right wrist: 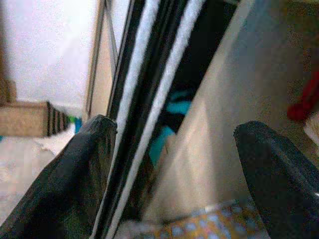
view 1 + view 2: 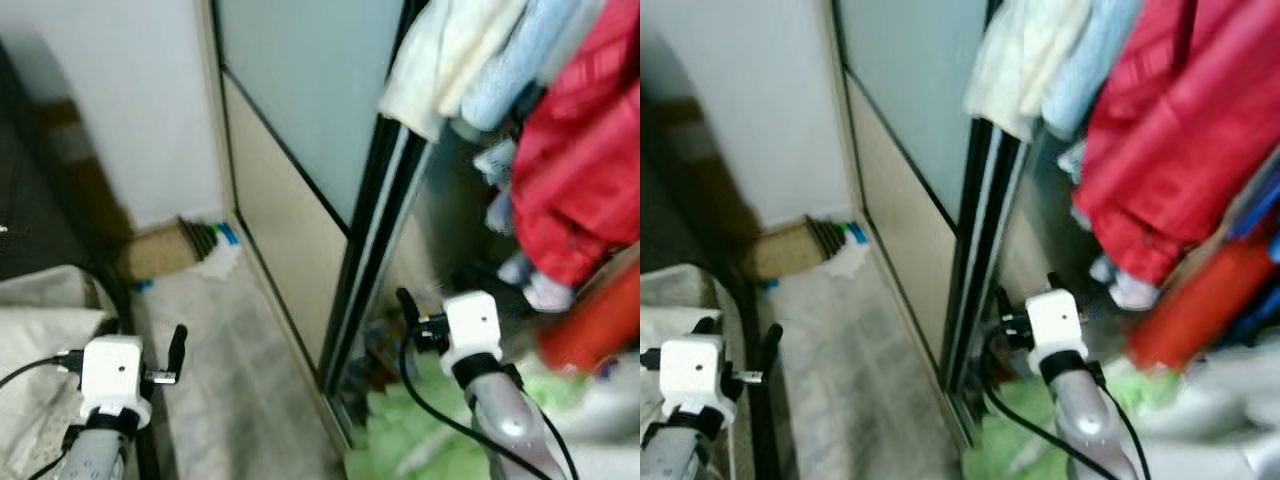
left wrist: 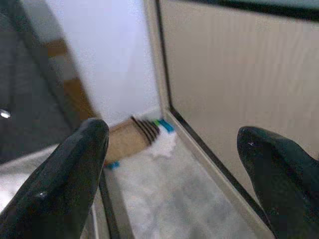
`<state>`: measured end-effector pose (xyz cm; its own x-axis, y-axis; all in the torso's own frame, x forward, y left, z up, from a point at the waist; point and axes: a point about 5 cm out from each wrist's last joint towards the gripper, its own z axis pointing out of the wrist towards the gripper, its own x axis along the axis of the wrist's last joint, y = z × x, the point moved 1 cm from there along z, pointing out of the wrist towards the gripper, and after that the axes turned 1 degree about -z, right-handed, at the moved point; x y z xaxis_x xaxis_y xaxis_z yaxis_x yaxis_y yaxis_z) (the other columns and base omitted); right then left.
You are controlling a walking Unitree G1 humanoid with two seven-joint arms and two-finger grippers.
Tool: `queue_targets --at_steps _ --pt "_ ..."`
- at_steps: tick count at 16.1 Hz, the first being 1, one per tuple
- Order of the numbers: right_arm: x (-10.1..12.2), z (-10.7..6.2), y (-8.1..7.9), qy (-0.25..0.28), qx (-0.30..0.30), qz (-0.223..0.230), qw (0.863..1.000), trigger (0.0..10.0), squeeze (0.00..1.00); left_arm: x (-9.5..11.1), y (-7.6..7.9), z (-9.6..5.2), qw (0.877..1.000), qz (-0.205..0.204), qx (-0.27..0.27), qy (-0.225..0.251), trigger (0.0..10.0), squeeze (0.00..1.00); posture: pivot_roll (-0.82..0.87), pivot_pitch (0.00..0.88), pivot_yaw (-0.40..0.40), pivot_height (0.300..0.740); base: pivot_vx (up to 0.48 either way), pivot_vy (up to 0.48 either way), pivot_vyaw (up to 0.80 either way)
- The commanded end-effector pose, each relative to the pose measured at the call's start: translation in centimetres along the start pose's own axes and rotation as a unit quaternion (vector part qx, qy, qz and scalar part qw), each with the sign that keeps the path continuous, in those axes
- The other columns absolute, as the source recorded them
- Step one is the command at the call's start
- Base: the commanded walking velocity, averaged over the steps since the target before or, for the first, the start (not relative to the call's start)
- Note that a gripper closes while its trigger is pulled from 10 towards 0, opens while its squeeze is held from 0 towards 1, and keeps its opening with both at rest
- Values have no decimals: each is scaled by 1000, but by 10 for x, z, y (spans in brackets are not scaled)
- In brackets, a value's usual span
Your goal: Clean up the room
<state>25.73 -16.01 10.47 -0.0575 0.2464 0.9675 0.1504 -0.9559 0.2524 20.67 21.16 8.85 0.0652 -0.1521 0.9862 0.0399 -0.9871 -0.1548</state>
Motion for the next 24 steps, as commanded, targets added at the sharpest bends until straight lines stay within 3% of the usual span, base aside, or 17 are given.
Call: queue_targets --at_steps 1,4,8,9,11,12,17,19,24 --pt "-3 -3 8 -6 -18 0 1000 10000 0 0 6 -2 1000 1 -8 -1 10000 0 15 42 -75 740 0 0 531" --pt "-12 -3 22 -29 -95 62 993 10000 0 4 3 7 1000 -2 -2 4 10000 0 16 12 -22 740 0 0 0" --pt "-7 10 24 -22 -117 115 986 10000 0 7 -5 16 996 -80 33 9 10000 0 20 0 -26 740 0 0 0" --pt "-1 15 21 -2 -106 156 982 10000 0 6 -6 16 993 -114 42 11 10000 0 21 0 -31 740 0 0 0" --pt "-4 19 25 -15 -122 160 979 10000 0 7 -6 15 987 -151 42 16 10000 0 31 0 -48 740 0 0 0" --pt "-7 20 25 -27 -123 179 976 10000 0 7 -6 14 988 -149 43 17 10000 0 33 0 -49 740 0 0 0" --pt "-16 21 21 -39 -126 169 977 10000 0 1 -1 14 988 -148 37 9 10000 0 42 0 -51 740 0 0 0" --pt "-15 23 19 -37 -117 146 982 10000 0 0 -1 16 989 -142 35 8 10000 0 41 0 -48 740 0 0 800" --pt "-15 25 17 -35 -109 141 983 10000 0 2 2 19 990 -136 29 11 10000 0 41 0 -51 740 0 0 800"
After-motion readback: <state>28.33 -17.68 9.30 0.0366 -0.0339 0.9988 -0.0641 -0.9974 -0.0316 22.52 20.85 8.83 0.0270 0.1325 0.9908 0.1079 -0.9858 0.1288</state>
